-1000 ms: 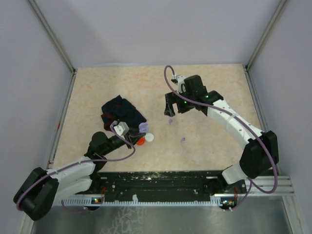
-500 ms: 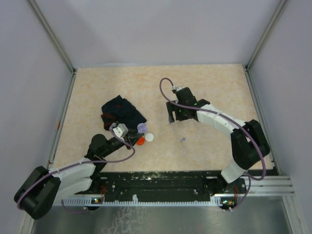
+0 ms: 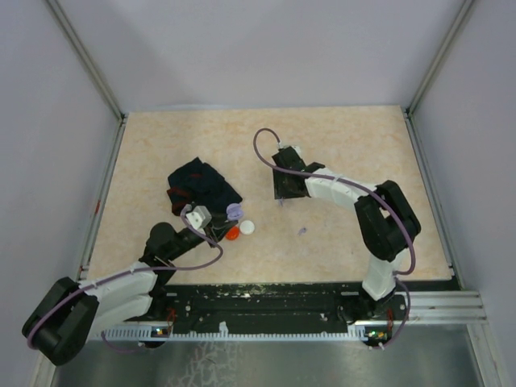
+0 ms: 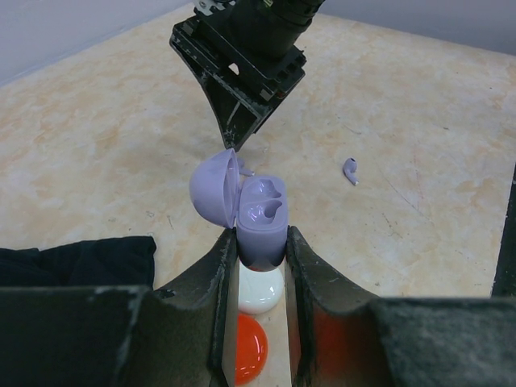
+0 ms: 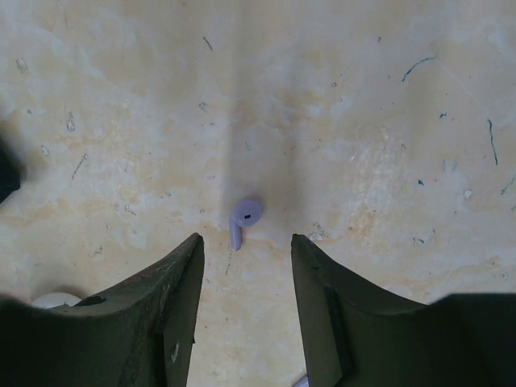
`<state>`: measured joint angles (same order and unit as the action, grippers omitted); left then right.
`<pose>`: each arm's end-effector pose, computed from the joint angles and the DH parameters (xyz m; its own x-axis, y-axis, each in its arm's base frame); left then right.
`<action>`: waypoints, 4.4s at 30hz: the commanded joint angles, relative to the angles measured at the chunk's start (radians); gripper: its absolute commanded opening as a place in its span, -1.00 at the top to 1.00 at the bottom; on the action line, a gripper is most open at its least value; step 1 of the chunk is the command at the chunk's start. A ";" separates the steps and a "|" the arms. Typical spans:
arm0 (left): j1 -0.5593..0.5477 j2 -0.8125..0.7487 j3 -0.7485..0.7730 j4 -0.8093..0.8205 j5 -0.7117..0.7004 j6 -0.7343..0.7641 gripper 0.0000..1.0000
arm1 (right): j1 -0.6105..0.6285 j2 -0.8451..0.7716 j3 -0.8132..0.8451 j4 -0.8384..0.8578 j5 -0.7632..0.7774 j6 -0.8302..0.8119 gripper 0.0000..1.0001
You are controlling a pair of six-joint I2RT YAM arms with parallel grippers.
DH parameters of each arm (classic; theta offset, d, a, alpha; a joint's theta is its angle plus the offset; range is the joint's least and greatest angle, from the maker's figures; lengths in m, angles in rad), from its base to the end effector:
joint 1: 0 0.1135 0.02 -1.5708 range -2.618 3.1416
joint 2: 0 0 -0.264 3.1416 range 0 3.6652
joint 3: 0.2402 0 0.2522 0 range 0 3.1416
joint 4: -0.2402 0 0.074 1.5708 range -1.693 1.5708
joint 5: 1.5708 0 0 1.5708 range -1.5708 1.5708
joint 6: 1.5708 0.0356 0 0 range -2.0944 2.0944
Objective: Insert the wireless bluetooth earbuds into the charging case
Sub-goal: Pick up the earbud from the center of the board, then place the earbud in the charging case.
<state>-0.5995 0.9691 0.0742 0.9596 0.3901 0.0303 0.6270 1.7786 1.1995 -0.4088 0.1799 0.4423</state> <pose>0.1388 -0.1112 0.1845 0.0787 -0.0198 -0.9967 0.8332 0.5503 0.0548 0.3053 0.2133 0.1970 -0.8239 -0.0769 -0.5614 -0.1602 0.9819 0.1006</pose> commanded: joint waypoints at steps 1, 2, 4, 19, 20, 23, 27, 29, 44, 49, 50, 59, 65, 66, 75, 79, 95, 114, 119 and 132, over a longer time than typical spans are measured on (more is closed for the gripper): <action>0.006 0.008 -0.006 0.010 0.022 0.015 1.00 | 0.018 0.029 0.067 0.039 0.043 0.052 0.09; 0.006 0.009 -0.005 0.011 0.023 0.015 1.00 | 0.019 0.038 0.072 0.039 0.044 0.054 0.12; 0.006 0.011 -0.005 0.010 0.025 0.017 1.00 | 0.021 0.052 0.083 0.033 0.042 0.056 0.16; 0.005 0.021 0.004 0.006 0.059 0.015 1.00 | 0.026 0.136 0.122 0.002 0.046 0.053 0.29; 0.006 0.020 0.005 0.004 0.059 0.016 1.00 | 0.028 0.142 0.124 0.000 0.045 0.051 0.30; 0.006 0.016 0.005 0.002 0.063 0.016 1.00 | 0.033 0.154 0.135 -0.013 0.039 0.048 0.37; 0.006 0.012 0.008 -0.003 0.068 0.019 1.00 | 0.042 0.161 0.145 -0.039 0.049 0.044 0.37; 0.006 0.010 0.009 -0.006 0.066 0.020 1.00 | 0.043 0.164 0.150 -0.050 0.048 0.042 0.38; 0.006 0.010 0.012 -0.015 0.064 0.021 1.00 | 0.052 0.218 0.182 -0.103 0.086 0.032 0.45; 0.006 0.010 0.010 -0.015 0.058 0.019 1.00 | 0.053 0.187 0.176 -0.086 0.056 0.019 0.55; 0.006 0.008 0.009 -0.015 0.055 0.018 1.00 | 0.053 0.175 0.172 -0.078 0.055 0.015 0.55; 0.007 -0.003 -0.011 0.050 0.023 -0.032 1.00 | 0.053 -0.017 0.089 0.036 -0.031 -0.047 0.57; 0.010 0.058 -0.023 0.170 0.000 -0.073 1.00 | 0.053 -0.203 0.031 0.126 -0.107 -0.082 0.63; 0.010 0.072 -0.021 0.189 0.004 -0.083 1.00 | 0.053 -0.228 0.023 0.139 -0.121 -0.089 0.65; 0.016 0.182 0.003 0.381 0.042 -0.175 1.00 | 0.054 -0.451 -0.113 0.355 -0.265 -0.114 0.66; 0.017 0.224 0.013 0.489 0.060 -0.222 1.00 | 0.062 -0.534 -0.180 0.455 -0.343 -0.128 0.66; 0.017 0.295 0.057 0.714 0.197 -0.267 1.00 | 0.218 -0.687 -0.361 0.796 -0.548 -0.201 0.64; 0.017 0.141 0.085 0.623 0.254 -0.348 1.00 | 0.268 -0.689 -0.426 0.939 -0.660 -0.229 0.63; 0.016 0.155 0.098 0.640 0.291 -0.353 1.00 | 0.274 -0.687 -0.426 0.965 -0.664 -0.215 0.63; 0.016 0.139 0.094 0.678 0.277 -0.377 1.00 | 0.275 -0.658 -0.434 0.965 -0.680 -0.217 0.63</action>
<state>-0.5865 1.1271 0.1493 1.5196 0.6624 -0.3267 0.8902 1.1156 0.7593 0.4915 -0.4770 0.2203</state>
